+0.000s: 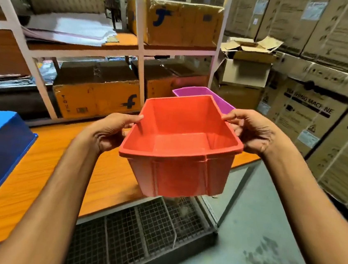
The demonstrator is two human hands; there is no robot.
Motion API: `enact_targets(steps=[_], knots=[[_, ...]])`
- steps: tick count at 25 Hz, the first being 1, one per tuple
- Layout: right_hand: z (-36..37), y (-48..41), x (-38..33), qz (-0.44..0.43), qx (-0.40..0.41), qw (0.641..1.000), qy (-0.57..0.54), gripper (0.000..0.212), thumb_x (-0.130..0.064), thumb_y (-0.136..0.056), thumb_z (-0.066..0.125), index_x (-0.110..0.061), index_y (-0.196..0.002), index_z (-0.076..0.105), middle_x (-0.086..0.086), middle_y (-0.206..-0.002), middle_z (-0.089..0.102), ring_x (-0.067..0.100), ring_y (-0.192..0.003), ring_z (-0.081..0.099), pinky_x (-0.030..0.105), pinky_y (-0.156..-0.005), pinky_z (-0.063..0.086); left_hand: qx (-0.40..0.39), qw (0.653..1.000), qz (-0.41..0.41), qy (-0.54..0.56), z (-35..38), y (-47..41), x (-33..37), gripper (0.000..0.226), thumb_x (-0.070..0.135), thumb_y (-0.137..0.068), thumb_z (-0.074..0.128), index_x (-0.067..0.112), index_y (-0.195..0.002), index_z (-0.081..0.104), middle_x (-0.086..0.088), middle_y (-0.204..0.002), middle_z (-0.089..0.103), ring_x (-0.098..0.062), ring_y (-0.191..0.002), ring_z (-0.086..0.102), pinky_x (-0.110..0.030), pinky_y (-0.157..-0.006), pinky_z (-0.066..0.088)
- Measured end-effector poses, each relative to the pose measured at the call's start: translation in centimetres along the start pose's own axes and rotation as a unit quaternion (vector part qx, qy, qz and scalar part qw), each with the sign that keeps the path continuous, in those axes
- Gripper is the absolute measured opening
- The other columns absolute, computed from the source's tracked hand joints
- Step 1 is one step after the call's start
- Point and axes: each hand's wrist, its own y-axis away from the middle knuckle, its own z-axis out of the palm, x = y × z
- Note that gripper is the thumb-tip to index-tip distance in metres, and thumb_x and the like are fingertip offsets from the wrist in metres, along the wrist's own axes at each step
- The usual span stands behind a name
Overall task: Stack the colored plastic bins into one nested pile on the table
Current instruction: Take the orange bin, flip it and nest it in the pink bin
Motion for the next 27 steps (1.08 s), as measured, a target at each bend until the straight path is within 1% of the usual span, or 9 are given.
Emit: enact_targets(steps=[2,6,8,10,13,17,21,24,27], knots=[[-2.7,-0.6,-1.4,0.013,0.005,1.000,-0.020,0.048,-0.001,-0.083,0.054,-0.031,-0.087,0.017,-0.013,-0.048,0.020,0.005,-0.046,0.008,0.016,-0.058,0.006,0.004,1.000,-0.011,0.020,2.6,-0.2,0.4,0.027,0.026,-0.100,0.062,0.009,-0.120,0.065,-0.005,-0.097,0.064,-0.014,-0.064,0.069,-0.029,-0.052,0.059],[-6.3,-3.2,-3.5,0.033,-0.015,0.999,-0.041,0.052,-0.002,-0.076,0.058,-0.032,-0.090,0.017,-0.014,-0.053,0.015,0.005,-0.044,0.008,0.014,-0.052,0.011,0.034,0.999,-0.003,0.021,6.0,-2.0,1.6,0.029,0.023,-0.099,0.064,0.007,-0.123,0.063,-0.005,-0.081,0.068,-0.009,-0.047,0.068,-0.023,-0.044,0.055],[-7.3,-5.0,-4.9,0.036,-0.021,0.998,-0.051,0.052,-0.003,-0.073,0.059,-0.033,-0.087,0.019,-0.013,-0.050,0.016,0.004,-0.039,0.012,0.011,-0.049,0.015,0.044,0.998,0.007,0.034,6.6,-3.5,2.8,0.031,0.024,-0.098,0.066,0.005,-0.122,0.064,-0.004,-0.078,0.073,-0.010,-0.054,0.070,-0.025,-0.049,0.056],[-8.3,-7.0,-6.5,0.038,-0.024,0.997,-0.065,0.048,-0.003,-0.075,0.058,-0.032,-0.082,0.021,-0.014,-0.050,0.017,0.004,-0.039,0.013,0.012,-0.056,0.012,0.044,0.998,0.027,0.046,6.8,-5.6,4.0,0.042,0.025,-0.097,0.067,0.001,-0.131,0.063,-0.009,-0.097,0.070,-0.013,-0.071,0.063,-0.027,-0.067,0.053],[-9.1,-9.4,-9.1,0.008,-0.022,1.000,-0.017,0.034,-0.003,-0.086,0.053,-0.017,-0.055,0.052,-0.010,-0.040,0.038,0.003,-0.031,0.027,0.009,-0.046,0.018,0.043,0.996,0.054,0.056,7.5,-8.8,5.9,0.042,0.025,-0.097,0.067,0.001,-0.131,0.064,-0.013,-0.114,0.068,-0.014,-0.078,0.068,-0.027,-0.069,0.059],[-10.0,-12.6,-13.0,-0.043,-0.038,0.998,0.011,0.027,0.001,-0.094,0.045,-0.009,-0.114,0.060,-0.006,-0.044,0.054,0.002,-0.028,0.040,0.009,-0.030,0.025,0.063,0.992,0.101,0.047,9.9,-13.0,8.3,0.036,0.020,-0.097,0.065,0.006,-0.130,0.065,-0.016,-0.116,0.071,-0.018,-0.085,0.069,-0.031,-0.068,0.065],[-12.6,-18.0,-16.6,-0.066,-0.074,0.994,0.053,0.054,0.006,-0.093,0.042,-0.003,-0.146,0.053,0.000,-0.074,0.036,0.002,-0.029,0.030,0.010,-0.032,0.021,0.086,0.986,0.142,0.026,12.3,-17.5,10.8,0.032,0.012,-0.097,0.065,0.017,-0.128,0.067,-0.004,-0.087,0.071,-0.002,-0.048,0.062,-0.016,-0.043,0.049],[-15.0,-22.6,-18.7,-0.087,-0.110,0.988,0.067,0.056,0.008,-0.093,0.038,-0.002,-0.146,0.053,0.003,-0.080,0.034,0.002,-0.029,0.032,0.011,-0.033,0.021,0.120,0.979,0.162,-0.006,13.9,-21.5,12.2,0.029,0.015,-0.097,0.065,0.030,-0.122,0.070,-0.004,-0.110,0.076,-0.009,-0.083,0.071,-0.029,-0.072,0.058],[-17.3,-27.0,-20.2,-0.108,-0.125,0.982,0.087,0.056,0.010,-0.093,0.035,0.000,-0.144,0.053,0.004,-0.079,0.035,0.002,-0.030,0.031,0.014,-0.034,0.017,0.161,0.973,0.165,-0.022,15.8,-25.6,12.7,0.031,0.015,-0.098,0.062,0.034,-0.122,0.069,-0.002,-0.116,0.074,-0.017,-0.104,0.066,-0.041,-0.099,0.050]])
